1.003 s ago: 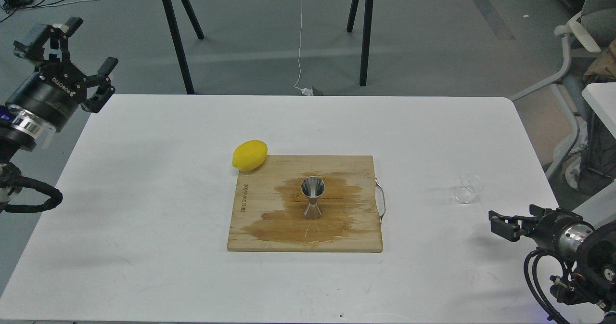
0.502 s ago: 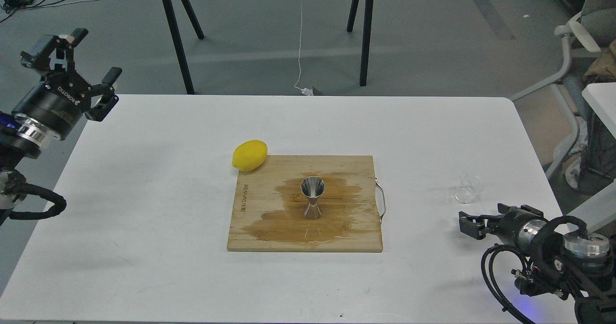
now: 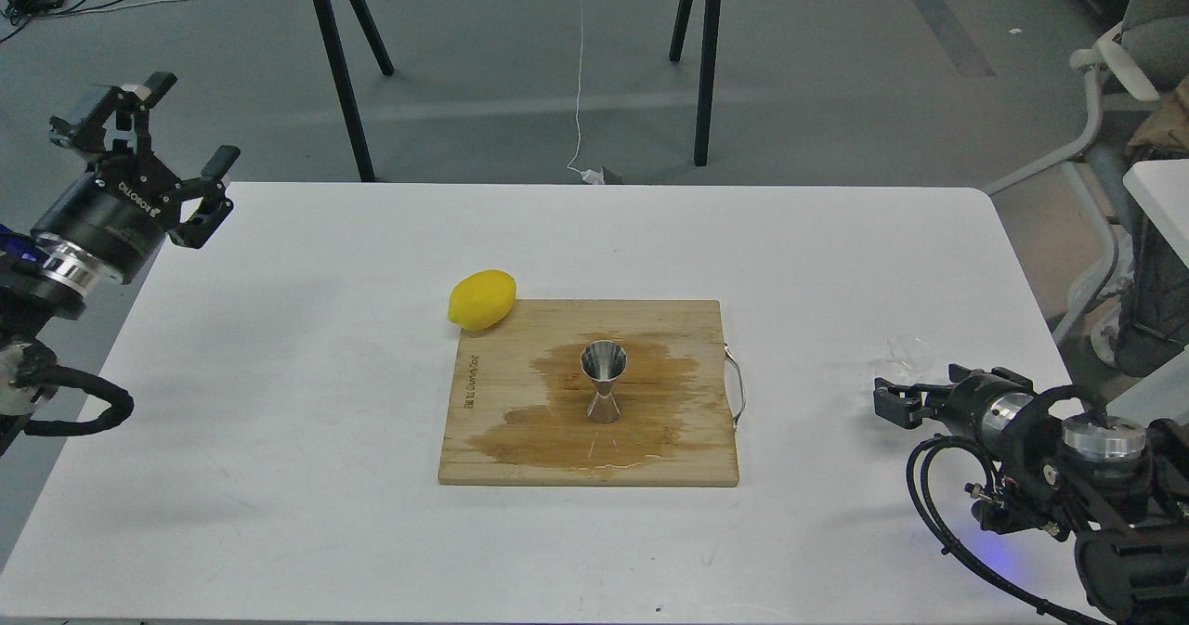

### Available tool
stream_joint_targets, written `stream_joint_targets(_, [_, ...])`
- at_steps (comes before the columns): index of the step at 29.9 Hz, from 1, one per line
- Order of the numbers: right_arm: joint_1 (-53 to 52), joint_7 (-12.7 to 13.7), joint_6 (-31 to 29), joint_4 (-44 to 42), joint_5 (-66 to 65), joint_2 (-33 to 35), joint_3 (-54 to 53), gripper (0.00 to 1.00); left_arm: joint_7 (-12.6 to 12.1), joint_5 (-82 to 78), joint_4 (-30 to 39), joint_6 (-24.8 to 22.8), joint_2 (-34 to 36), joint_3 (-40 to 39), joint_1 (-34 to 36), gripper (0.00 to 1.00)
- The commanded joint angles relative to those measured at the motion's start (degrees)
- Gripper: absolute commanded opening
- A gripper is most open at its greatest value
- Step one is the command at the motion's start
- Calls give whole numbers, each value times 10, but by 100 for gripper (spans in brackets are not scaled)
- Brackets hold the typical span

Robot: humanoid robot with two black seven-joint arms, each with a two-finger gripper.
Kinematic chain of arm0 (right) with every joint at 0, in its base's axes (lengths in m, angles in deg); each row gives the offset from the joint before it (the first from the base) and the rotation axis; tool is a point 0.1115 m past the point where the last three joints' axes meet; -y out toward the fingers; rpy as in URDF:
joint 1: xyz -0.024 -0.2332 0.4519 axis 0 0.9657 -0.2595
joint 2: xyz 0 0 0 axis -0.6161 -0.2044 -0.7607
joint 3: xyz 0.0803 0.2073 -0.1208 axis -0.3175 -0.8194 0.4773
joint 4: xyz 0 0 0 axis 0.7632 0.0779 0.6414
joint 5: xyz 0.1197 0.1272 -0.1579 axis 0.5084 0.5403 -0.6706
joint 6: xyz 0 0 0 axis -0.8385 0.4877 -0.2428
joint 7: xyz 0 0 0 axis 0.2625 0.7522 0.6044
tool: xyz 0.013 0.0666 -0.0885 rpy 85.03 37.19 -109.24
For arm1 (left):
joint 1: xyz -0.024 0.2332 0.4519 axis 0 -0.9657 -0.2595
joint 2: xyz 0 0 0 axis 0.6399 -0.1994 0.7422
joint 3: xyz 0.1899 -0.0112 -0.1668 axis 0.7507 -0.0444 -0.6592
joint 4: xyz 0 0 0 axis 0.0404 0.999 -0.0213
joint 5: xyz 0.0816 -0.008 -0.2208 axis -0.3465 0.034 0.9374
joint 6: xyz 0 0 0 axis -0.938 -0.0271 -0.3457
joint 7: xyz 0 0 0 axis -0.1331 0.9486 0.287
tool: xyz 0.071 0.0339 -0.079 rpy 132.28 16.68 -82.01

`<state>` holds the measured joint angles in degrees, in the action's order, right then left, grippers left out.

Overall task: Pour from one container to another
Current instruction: 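Lower the right gripper toward the small clear glass, then close the right gripper around the clear glass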

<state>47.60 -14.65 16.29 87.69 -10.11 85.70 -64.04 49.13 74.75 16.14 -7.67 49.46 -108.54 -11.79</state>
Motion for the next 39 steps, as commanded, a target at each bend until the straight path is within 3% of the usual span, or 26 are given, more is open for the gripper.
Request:
stream_joint_targets(1, [-12,0,0,-14,-14,-16,-1,99,0,0,-1,0,0,0,-2,92])
stream_joint_targets(17, [-39,-1,3,-27,-15,-23,0,97,0,0,-14,0,-2,0,-7,92])
stream_joint_targets(22, [-38,-1,5,-27,-34,-23,0,82,0,0,-15,0,-2,0,-7,92])
stream_joint_targets(26, [-38,-1,5,-27,-38,-23,1,63,0,0,-15,0,-2,0,-8,92])
stream_joint_targets(39, [-38,-1,-1,-26,-52,-23,16,44,0,-1,-23,0,-9,0,-7,92])
